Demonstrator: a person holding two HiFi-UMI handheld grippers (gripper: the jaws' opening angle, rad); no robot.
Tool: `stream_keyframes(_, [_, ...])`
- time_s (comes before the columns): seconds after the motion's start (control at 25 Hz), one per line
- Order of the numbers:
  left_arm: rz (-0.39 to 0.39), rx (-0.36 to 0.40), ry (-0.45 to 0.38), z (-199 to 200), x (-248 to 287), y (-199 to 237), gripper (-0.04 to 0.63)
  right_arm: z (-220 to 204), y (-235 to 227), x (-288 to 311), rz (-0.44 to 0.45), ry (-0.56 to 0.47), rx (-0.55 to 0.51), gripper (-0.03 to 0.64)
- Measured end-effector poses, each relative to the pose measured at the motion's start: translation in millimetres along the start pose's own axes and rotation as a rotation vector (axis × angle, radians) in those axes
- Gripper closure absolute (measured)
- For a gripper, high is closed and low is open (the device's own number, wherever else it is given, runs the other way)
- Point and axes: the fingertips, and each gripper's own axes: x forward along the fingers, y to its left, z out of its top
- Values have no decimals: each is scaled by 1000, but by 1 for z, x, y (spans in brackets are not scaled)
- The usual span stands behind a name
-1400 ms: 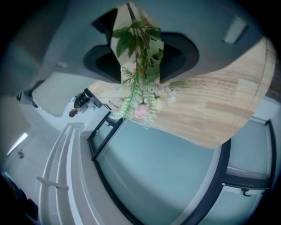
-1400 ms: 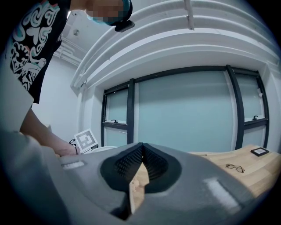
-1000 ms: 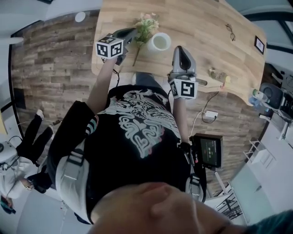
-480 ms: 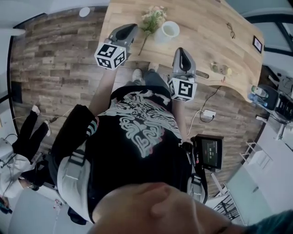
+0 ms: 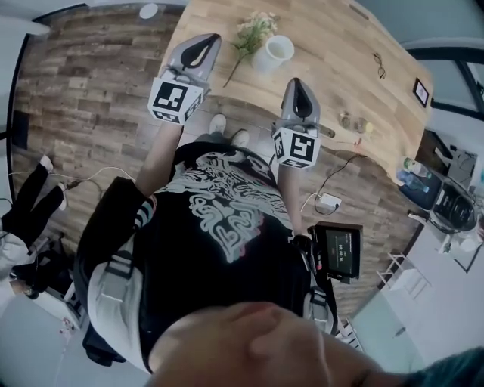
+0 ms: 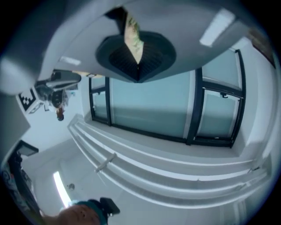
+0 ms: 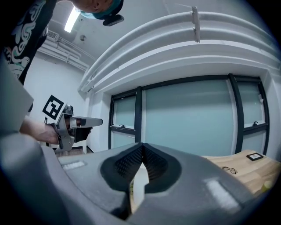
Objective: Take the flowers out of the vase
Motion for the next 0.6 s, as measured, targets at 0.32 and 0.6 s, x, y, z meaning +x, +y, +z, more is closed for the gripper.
stream_keyframes(0.32, [12,-116,12,-20,-12,0,606,-11,-5,-2,-18,22,31,618])
stream_keyframes(0.6, [25,-96,66,-16,-8,-17,606,-3,-16,-11,-5,16,58,618])
